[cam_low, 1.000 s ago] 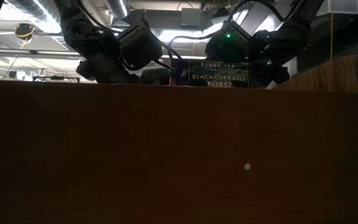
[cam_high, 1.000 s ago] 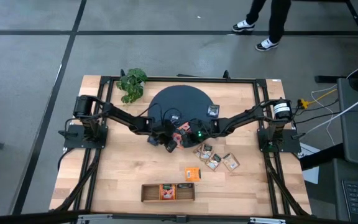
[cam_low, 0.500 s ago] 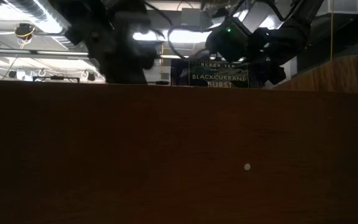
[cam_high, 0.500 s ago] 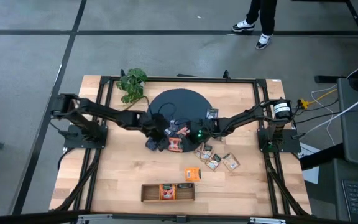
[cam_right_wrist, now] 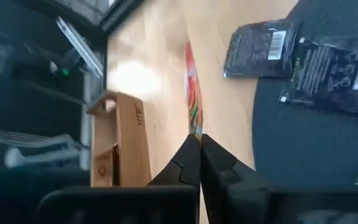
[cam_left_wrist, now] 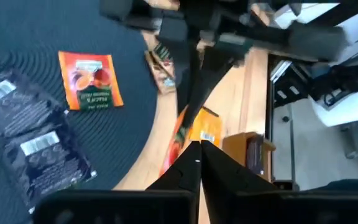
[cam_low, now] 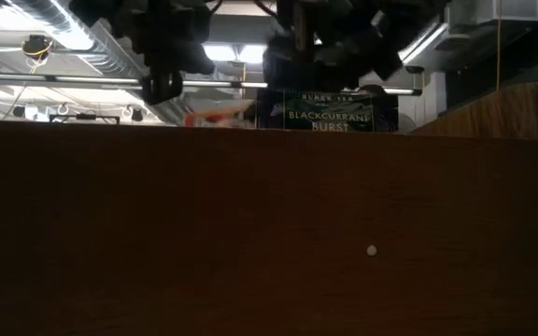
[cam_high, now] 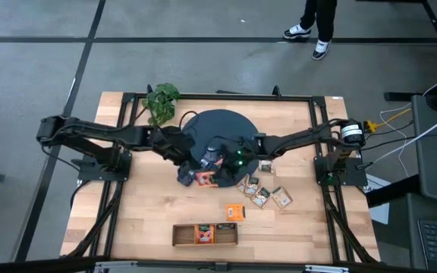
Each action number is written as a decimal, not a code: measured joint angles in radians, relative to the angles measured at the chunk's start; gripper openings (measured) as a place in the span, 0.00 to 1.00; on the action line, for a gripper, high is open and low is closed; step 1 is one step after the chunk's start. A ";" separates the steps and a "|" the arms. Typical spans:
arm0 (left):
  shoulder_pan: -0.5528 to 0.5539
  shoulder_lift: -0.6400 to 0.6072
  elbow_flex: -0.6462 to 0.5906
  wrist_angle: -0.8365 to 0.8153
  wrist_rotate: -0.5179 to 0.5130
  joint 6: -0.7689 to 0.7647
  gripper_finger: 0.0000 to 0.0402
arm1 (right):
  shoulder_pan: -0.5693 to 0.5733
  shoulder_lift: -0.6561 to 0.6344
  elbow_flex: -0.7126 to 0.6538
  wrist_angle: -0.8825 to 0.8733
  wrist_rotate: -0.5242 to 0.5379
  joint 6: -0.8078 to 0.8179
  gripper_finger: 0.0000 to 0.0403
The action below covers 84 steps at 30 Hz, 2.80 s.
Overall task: Pick & Place Tea
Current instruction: Put the orange tea bag into the middle section of the wooden organizer
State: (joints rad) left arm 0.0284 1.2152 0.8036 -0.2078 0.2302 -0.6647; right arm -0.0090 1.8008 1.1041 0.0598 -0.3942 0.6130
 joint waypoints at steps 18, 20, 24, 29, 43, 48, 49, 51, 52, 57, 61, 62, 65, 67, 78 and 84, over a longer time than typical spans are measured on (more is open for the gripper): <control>-0.001 -0.011 0.000 -0.005 0.034 0.015 0.32 | -0.015 0.001 0.257 -0.290 0.050 -0.209 0.00; 0.000 -0.011 0.000 -0.005 0.034 0.016 0.32 | -0.015 0.001 0.258 -0.294 0.015 -0.215 0.00; 0.000 -0.011 0.000 -0.004 0.035 0.040 0.32 | -0.014 0.001 0.258 -0.342 -0.033 -0.217 0.00; 0.000 -0.011 0.000 -0.004 0.035 0.043 0.32 | -0.014 0.002 0.258 -0.340 -0.053 -0.226 0.00; -0.001 -0.011 0.000 -0.012 0.105 0.050 0.30 | -0.017 0.002 0.258 -0.250 -0.052 -0.219 0.00; -0.001 -0.011 0.000 -0.014 0.111 0.052 0.16 | -0.021 0.002 0.258 -0.250 -0.052 -0.199 0.00; -0.001 -0.011 0.000 -0.014 0.111 0.061 0.11 | -0.021 0.002 0.258 -0.250 -0.052 -0.199 0.00; -0.001 -0.011 0.000 -0.014 0.112 0.078 0.04 | -0.021 0.002 0.258 -0.250 -0.052 -0.194 0.01; -0.001 -0.011 0.000 -0.014 0.112 0.082 0.02 | -0.021 0.002 0.258 -0.250 -0.052 -0.186 0.02; -0.002 -0.011 -0.005 0.004 0.091 0.084 0.01 | -0.021 0.002 0.258 -0.262 -0.095 -0.184 0.11; -0.021 -0.011 -0.066 0.171 0.081 0.055 0.01 | -0.021 0.002 0.258 -0.261 -0.106 -0.173 0.20; -0.026 -0.011 -0.084 0.217 0.076 0.038 0.01 | -0.020 0.002 0.258 -0.257 -0.106 -0.171 0.22; -0.042 -0.011 -0.138 0.348 0.032 -0.007 0.01 | -0.020 0.002 0.258 -0.247 -0.108 -0.169 0.27; -0.048 -0.011 -0.162 0.394 0.005 -0.028 0.01 | -0.020 0.002 0.258 -0.245 -0.108 -0.169 0.28; -0.074 -0.049 -0.211 0.409 -0.032 -0.056 0.01 | -0.020 0.002 0.258 -0.267 -0.114 -0.149 0.18; -0.093 -0.079 -0.211 0.388 -0.083 -0.050 0.01 | -0.020 0.002 0.258 -0.260 -0.116 -0.152 0.12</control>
State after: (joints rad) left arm -0.0642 1.1364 0.5922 0.1805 0.1476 -0.7147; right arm -0.0288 1.8030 1.3621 -0.2006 -0.5102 0.4609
